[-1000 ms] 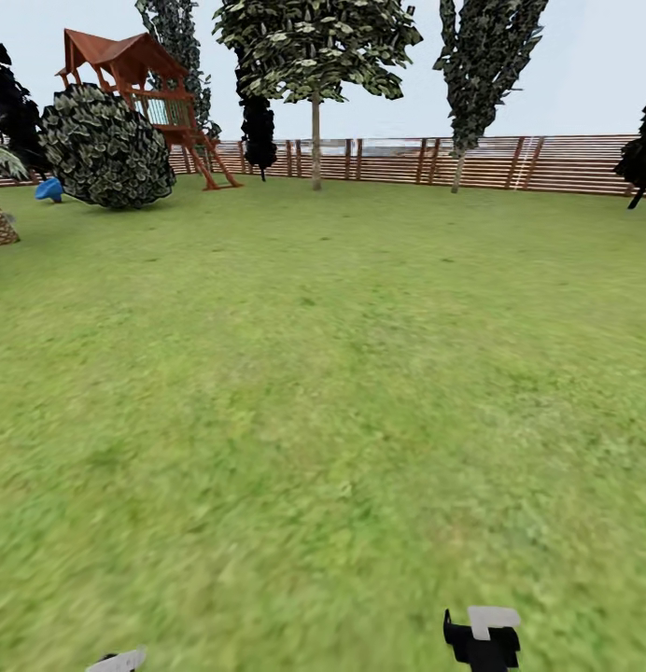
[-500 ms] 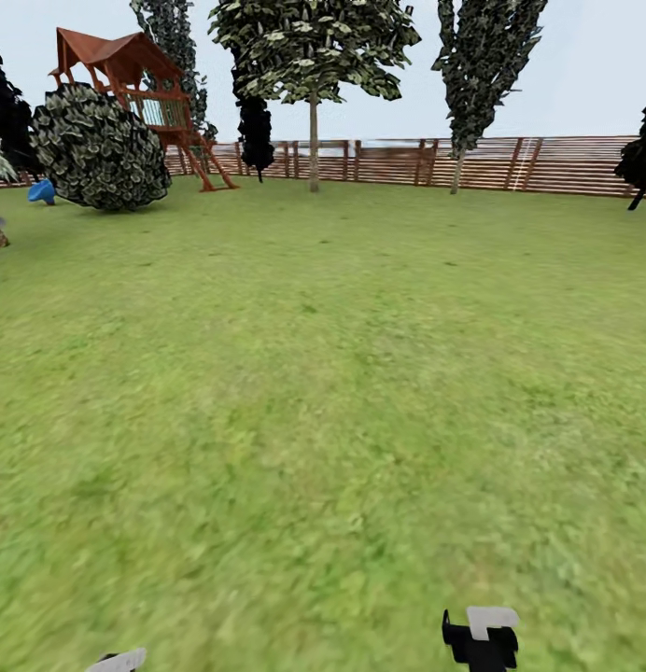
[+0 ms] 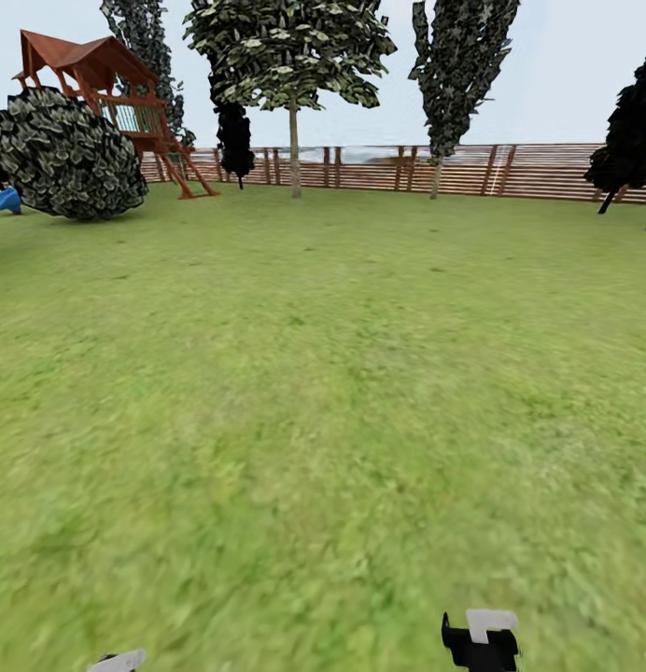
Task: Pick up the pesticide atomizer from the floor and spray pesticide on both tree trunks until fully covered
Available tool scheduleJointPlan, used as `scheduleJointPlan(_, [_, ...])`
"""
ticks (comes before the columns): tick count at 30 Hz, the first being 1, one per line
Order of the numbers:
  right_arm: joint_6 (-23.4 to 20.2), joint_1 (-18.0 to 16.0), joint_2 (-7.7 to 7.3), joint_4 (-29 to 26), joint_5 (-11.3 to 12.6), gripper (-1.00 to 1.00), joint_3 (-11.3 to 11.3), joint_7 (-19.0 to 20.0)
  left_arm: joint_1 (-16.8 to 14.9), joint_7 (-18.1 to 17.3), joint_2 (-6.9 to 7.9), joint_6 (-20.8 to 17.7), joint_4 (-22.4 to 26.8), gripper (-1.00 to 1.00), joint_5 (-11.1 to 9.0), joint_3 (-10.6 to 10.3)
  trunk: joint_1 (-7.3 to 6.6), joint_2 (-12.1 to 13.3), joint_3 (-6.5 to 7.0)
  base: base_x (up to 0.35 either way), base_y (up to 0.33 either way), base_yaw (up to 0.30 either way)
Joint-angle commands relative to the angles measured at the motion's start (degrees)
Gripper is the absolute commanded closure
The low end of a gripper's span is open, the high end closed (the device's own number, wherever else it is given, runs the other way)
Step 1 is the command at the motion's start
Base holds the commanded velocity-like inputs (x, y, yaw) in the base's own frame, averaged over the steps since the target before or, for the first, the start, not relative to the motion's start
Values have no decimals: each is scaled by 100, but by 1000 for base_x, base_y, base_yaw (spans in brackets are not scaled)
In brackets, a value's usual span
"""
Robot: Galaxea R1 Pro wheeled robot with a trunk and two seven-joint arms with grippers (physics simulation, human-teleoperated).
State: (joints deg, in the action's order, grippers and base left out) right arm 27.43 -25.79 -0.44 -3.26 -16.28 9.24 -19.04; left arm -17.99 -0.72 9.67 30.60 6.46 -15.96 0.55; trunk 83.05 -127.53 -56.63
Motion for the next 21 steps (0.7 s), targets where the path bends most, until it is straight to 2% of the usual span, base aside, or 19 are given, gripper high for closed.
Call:
scheduleJointPlan(1, [17,-5,0,27,-64,-100,42,-21,-3,-8,0,15,-4,100,-12,6,3,-2,4,334,136,-1])
scheduleJointPlan(12, [17,-5,0,62,-68,-100,42,-21,-3,-8,0,16,-4,100,-11,7,3,-2,27,334,91,0])
scheduleJointPlan(21, [17,-5,0,62,-68,-100,42,-21,-3,-8,0,16,-3,100,-4,2,3,-2,27,336,12,0])
